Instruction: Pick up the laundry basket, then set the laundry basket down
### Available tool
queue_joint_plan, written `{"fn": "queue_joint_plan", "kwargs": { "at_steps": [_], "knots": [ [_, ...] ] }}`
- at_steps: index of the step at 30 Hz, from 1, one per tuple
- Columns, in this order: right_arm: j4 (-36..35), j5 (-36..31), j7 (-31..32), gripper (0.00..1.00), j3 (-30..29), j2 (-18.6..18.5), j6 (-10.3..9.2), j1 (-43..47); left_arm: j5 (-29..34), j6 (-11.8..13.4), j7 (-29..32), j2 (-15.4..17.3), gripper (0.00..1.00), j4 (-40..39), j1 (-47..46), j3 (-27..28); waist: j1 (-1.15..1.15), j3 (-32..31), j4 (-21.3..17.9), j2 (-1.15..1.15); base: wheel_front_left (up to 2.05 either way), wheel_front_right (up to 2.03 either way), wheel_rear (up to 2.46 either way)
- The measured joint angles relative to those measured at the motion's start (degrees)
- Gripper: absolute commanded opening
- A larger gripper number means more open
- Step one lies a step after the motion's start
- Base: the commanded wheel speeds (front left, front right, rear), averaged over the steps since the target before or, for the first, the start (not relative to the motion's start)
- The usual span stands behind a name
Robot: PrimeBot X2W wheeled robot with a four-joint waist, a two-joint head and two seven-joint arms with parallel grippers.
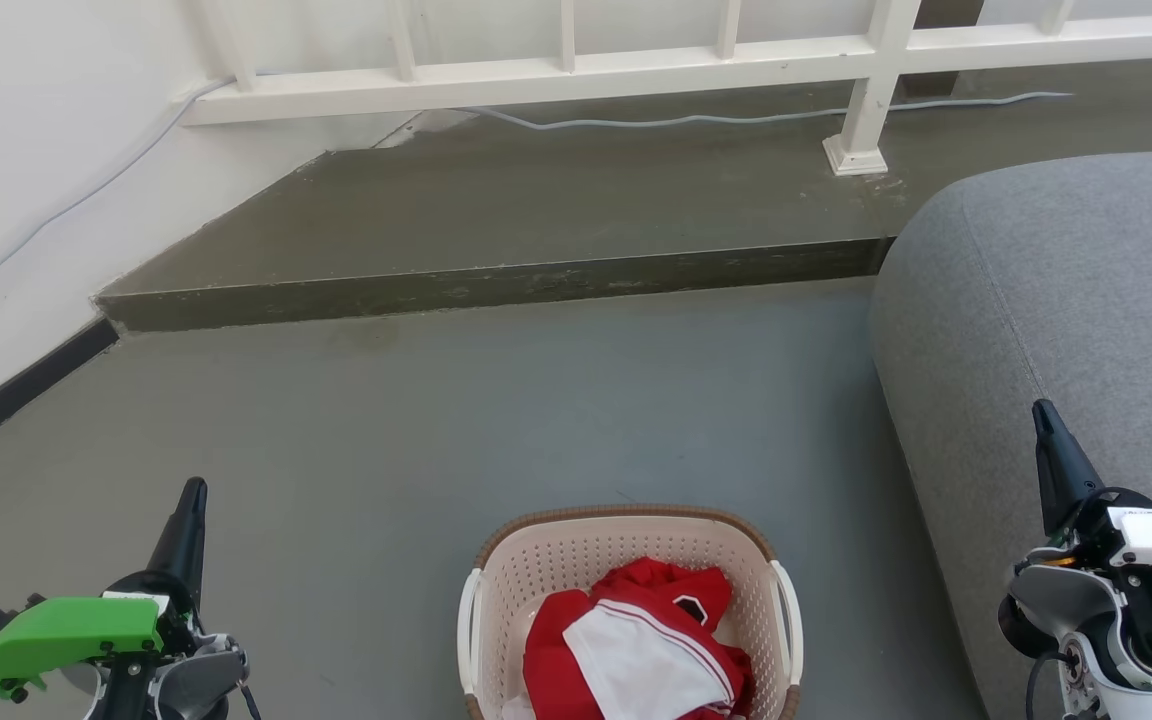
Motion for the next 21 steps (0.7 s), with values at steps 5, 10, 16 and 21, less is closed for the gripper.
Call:
{"fn": "queue_joint_plan", "kwargs": {
  "at_steps": [5,10,16,21],
  "knots": [
    [0.0,0.0,0.0,0.0,-0.01,0.01,0.0,0.0,0.01,0.0,0.0,0.0,0.0,0.0,0.0,0.0,0.0,0.0,0.0,0.0,0.0,0.0,0.0],
    [0.0,0.0,0.01,0.0,-0.02,0.01,0.0,0.0,0.0,0.0,0.0,0.0,0.0,0.0,0.0,0.0,0.0,0.0,0.0,0.0,0.0,0.0,0.0],
    [0.0,0.0,0.01,0.0,-0.03,0.01,0.0,0.0,0.01,0.0,0.0,0.0,0.0,0.0,0.0,0.01,0.0,0.0,0.0,0.0,0.0,0.0,0.0],
    [0.0,0.0,0.01,0.0,-0.05,0.02,0.0,0.0,0.01,0.0,0.0,0.0,0.0,0.0,0.0,0.01,0.0,0.0,0.0,0.0,0.0,0.0,0.0]
  ]
}}
